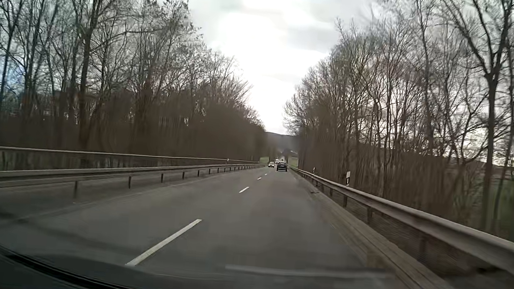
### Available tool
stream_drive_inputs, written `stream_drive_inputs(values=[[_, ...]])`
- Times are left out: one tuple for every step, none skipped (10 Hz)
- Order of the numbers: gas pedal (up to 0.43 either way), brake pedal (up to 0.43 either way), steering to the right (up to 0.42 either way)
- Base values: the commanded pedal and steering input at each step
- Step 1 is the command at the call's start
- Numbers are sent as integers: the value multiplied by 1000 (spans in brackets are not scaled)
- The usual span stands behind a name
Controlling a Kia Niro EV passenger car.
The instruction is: Follow the waypoints while adhering to traffic rules and regulations
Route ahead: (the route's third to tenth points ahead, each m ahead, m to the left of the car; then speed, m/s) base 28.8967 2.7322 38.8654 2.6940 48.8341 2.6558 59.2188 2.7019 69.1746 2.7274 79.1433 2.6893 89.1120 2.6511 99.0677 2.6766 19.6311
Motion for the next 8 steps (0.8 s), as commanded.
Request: stream_drive_inputs(values=[[150, 0, 1], [150, 0, 1], [150, 0, 1], [157, 0, 1], [157, 0, 1], [157, 0, 1], [157, 0, 1], [157, 0, 1]])
